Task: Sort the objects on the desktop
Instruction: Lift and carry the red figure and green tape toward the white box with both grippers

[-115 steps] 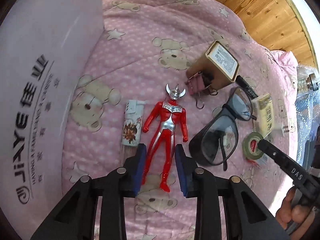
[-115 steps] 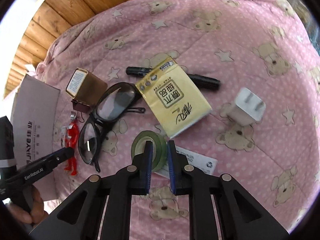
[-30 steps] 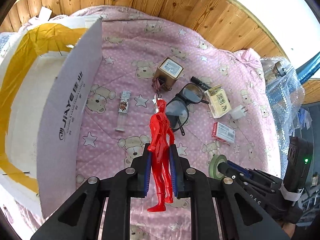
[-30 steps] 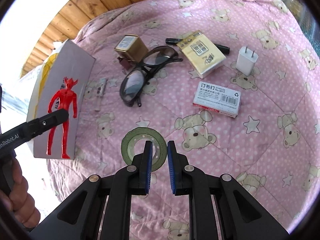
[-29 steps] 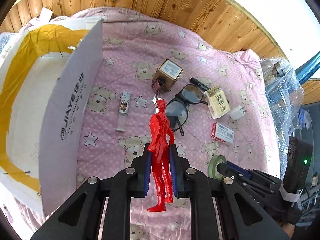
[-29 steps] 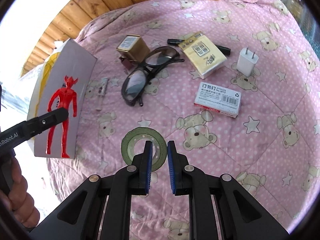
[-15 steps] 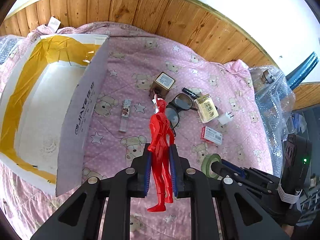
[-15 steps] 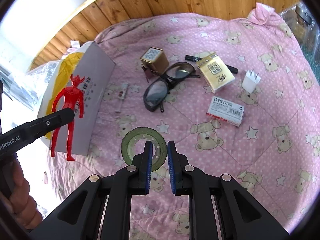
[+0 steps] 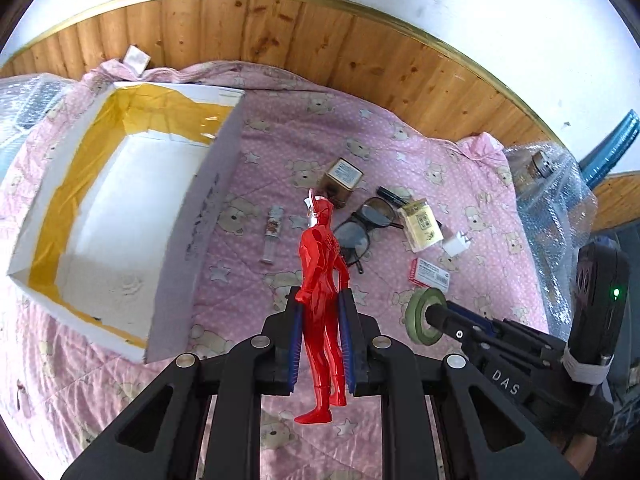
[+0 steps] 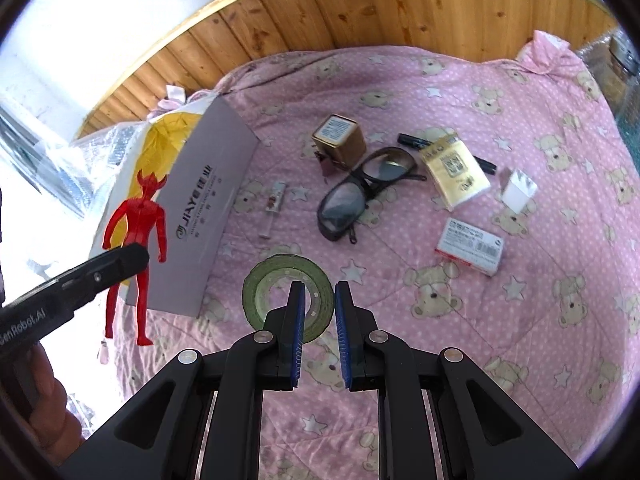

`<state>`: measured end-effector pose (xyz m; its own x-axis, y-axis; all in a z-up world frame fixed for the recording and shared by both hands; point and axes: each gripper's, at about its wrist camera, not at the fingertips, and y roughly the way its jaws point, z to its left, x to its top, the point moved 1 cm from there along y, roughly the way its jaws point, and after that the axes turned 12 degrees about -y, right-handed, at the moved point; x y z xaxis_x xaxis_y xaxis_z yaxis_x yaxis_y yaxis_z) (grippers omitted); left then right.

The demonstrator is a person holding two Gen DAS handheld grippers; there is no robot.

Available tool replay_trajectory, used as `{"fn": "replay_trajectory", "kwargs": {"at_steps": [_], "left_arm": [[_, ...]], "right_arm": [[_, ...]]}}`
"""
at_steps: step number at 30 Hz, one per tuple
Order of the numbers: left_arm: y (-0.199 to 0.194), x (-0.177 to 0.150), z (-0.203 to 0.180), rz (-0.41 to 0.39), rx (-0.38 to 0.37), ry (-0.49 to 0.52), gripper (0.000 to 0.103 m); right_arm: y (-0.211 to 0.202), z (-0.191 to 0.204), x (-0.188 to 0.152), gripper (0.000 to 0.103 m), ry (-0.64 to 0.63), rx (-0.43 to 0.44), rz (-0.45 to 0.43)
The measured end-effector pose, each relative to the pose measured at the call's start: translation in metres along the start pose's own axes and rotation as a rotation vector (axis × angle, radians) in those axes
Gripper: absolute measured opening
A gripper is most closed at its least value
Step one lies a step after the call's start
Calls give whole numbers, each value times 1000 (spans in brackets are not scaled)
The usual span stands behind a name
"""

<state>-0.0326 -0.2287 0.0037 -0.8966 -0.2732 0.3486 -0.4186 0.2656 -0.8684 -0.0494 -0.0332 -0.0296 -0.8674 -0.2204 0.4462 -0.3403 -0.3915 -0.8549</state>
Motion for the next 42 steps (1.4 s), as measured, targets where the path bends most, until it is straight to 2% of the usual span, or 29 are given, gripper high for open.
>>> {"fn": "replay_trajectory", "kwargs": {"at_steps": [6,12,18,21,27,42], "left_arm": [[-12,3,11,-6,10,-32,18],[-27,21,33,15,-67,-6,18],[-29,35,60,25,-105,-50,18],[-26,39,70,29,-101,-84,18],[-38,50,95,-16,-84,-145,18],[-23,82,153,-31,-9,-258,18]], "right_arm": [[4,17,12,15,-13,36,9],[-3,39,21,15,66,4,-26],[-9,72,34,15,7,-1,-21],[-5,88,46,15,-59,8,-8],[14,117,64,15,-139,50,22],[40,172,129,15,-253,109,14]]}}
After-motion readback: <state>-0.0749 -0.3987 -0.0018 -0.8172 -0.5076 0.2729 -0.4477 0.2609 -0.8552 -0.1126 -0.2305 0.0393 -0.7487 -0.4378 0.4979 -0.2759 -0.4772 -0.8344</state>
